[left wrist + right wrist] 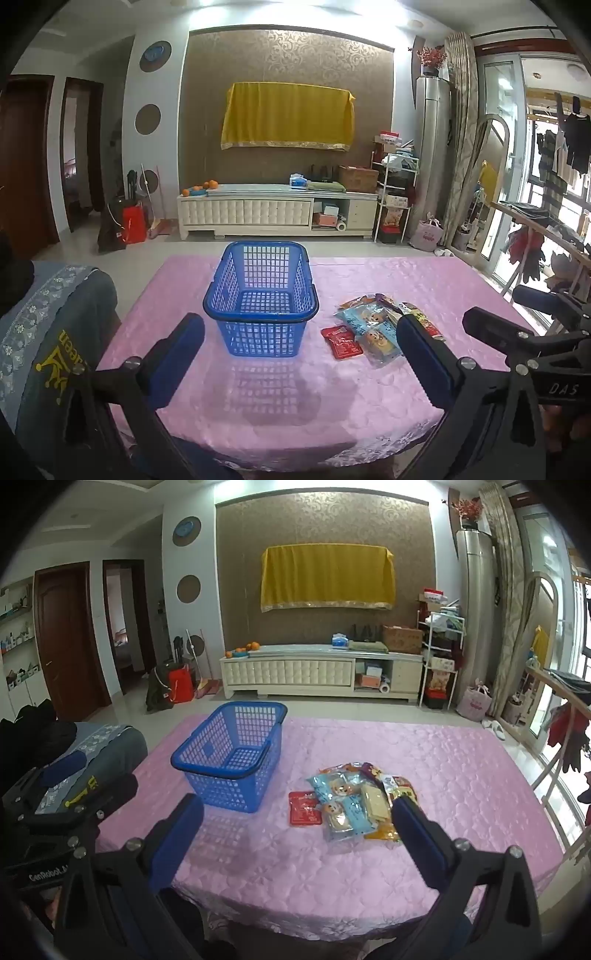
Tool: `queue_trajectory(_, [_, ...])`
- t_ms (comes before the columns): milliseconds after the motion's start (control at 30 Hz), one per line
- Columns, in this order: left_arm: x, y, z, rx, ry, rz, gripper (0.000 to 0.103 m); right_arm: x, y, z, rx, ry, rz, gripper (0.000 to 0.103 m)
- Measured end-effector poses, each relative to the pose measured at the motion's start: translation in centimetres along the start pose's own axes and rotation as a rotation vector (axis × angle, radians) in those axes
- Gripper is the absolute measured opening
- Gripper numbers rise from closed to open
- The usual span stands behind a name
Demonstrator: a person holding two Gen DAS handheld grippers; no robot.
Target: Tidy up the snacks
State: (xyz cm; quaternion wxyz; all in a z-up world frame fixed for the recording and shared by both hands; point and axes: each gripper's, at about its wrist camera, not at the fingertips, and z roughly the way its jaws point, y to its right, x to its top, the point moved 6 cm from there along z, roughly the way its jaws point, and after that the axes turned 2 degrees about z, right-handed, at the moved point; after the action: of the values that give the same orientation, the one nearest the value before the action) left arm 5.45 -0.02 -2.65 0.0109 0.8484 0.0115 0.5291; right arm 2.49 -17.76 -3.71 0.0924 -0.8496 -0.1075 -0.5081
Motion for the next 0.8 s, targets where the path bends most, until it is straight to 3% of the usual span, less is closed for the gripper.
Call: queue_trajectory(800, [-0.16,0.48,0.07,-0.012,-0.016,-0.014,0.103,-0.33,0.06,0.43,0.017,-0.026,0.012,0.103])
